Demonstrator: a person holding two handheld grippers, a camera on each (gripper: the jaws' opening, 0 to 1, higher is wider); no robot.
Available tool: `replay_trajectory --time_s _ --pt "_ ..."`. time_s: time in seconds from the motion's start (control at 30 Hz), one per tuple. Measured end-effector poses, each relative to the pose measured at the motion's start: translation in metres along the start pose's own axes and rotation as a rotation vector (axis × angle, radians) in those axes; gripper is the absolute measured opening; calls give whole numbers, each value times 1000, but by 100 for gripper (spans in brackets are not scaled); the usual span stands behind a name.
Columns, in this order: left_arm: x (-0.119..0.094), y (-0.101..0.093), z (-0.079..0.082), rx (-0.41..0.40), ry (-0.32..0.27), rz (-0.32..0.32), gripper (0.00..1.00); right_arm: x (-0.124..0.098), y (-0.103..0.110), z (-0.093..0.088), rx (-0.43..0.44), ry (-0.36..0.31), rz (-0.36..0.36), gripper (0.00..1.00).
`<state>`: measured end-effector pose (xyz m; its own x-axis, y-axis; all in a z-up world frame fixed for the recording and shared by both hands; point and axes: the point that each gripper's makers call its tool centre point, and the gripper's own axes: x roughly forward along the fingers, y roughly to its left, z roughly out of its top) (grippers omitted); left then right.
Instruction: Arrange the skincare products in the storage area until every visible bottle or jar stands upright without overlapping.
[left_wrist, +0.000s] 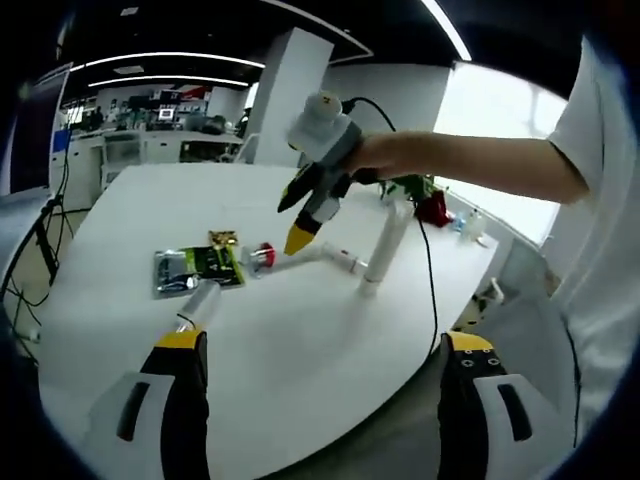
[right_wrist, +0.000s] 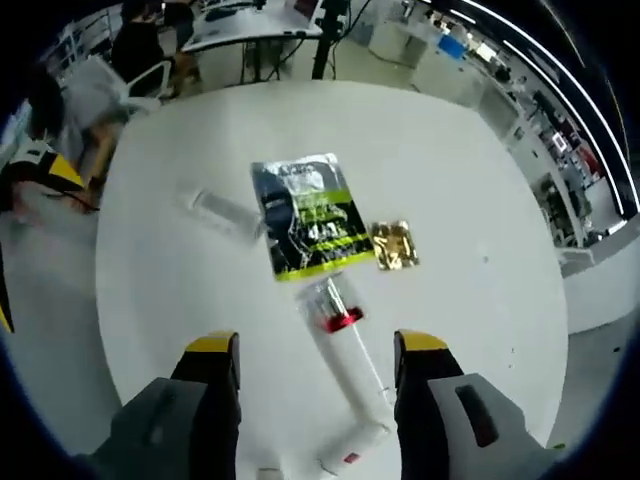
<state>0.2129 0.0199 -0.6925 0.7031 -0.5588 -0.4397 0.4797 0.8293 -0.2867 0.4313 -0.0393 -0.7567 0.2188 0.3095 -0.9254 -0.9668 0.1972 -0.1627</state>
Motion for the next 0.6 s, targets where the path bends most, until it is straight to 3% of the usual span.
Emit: replay_trajectory --time_s 0.3,0.6 --pt "2 2 -8 -16 29 -9 88 25 -15 -14 -73 72 -18 60" --pt "2 1 -11 -33 42 -15 89 39 -17 -25 -66 107 13 52"
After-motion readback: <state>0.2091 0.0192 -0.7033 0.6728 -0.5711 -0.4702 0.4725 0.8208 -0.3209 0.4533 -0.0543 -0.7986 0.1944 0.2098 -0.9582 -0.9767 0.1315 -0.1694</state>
